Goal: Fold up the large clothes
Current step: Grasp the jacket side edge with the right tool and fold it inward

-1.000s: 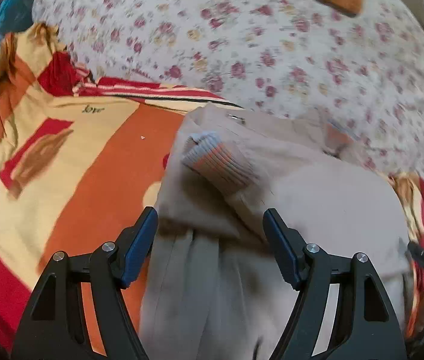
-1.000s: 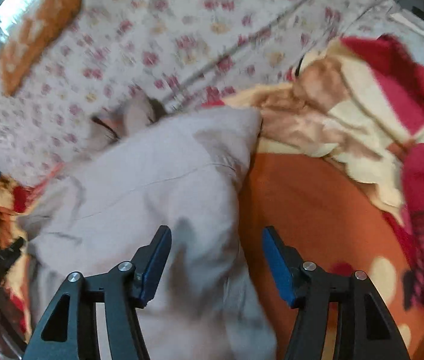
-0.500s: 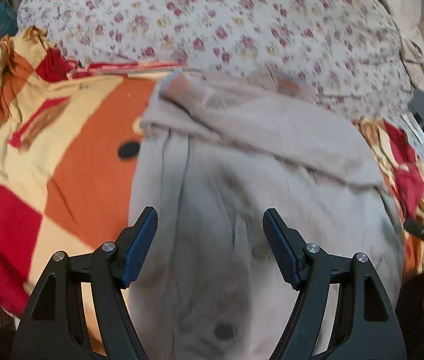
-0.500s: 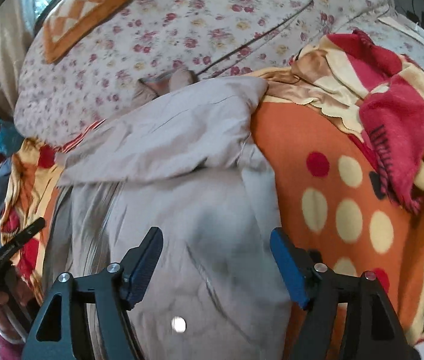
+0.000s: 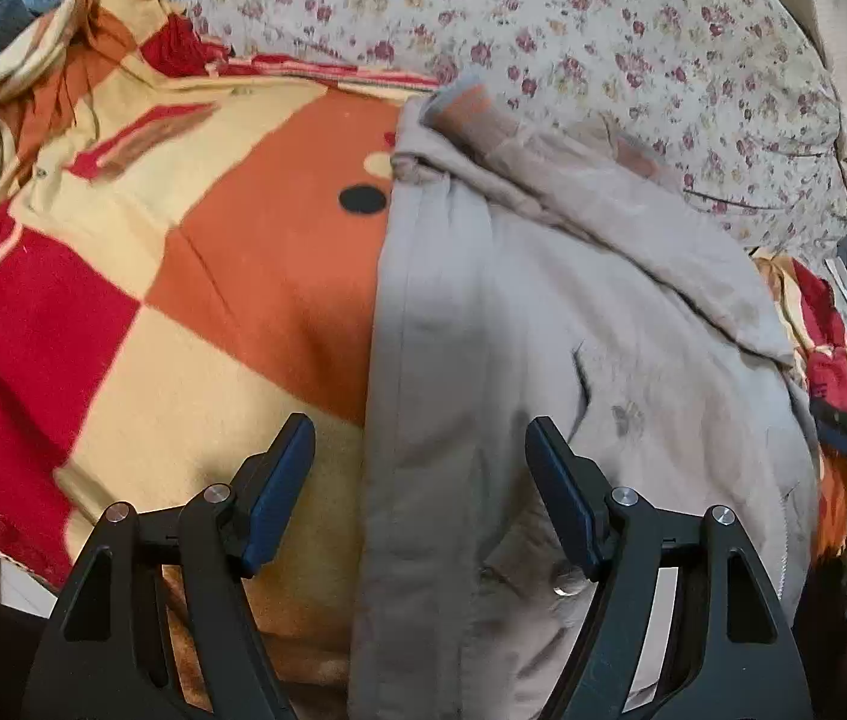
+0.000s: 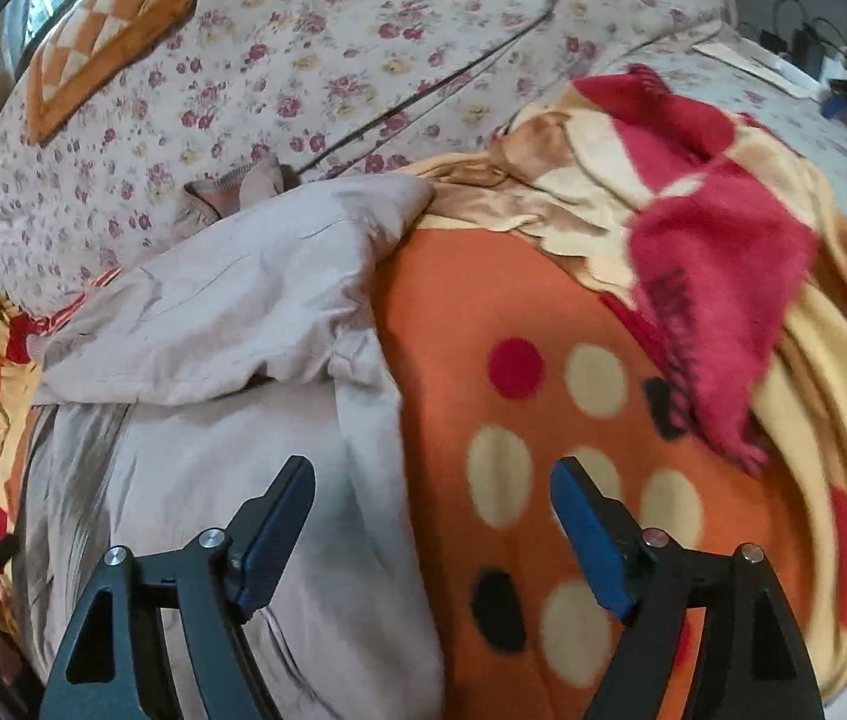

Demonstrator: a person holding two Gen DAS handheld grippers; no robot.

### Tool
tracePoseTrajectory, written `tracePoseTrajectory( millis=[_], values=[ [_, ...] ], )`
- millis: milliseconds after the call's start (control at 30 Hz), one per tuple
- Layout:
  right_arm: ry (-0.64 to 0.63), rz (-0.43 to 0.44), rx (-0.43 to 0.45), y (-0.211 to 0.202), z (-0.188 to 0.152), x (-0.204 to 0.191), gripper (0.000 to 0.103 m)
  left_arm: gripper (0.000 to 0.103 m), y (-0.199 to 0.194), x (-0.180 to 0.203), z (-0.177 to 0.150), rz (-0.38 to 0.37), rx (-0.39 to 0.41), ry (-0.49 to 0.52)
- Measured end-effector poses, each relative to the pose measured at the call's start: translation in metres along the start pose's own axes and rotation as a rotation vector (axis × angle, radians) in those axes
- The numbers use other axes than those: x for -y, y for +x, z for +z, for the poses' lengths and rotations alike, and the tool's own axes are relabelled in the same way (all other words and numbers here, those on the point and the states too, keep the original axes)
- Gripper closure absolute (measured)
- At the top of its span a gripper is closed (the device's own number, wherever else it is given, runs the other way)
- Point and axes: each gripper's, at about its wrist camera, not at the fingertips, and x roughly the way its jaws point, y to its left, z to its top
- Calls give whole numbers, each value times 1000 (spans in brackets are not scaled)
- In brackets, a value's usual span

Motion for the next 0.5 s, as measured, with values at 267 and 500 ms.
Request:
tracePoseTrajectory(
  millis=[267, 500],
  values=[
    [-100, -38, 34, 36, 14, -22, 96, 30, 6, 2, -5, 13, 20, 24],
    [-81, -122, 59, 32, 15, -5, 100, 30, 3, -7, -4, -18, 22, 4]
  ],
)
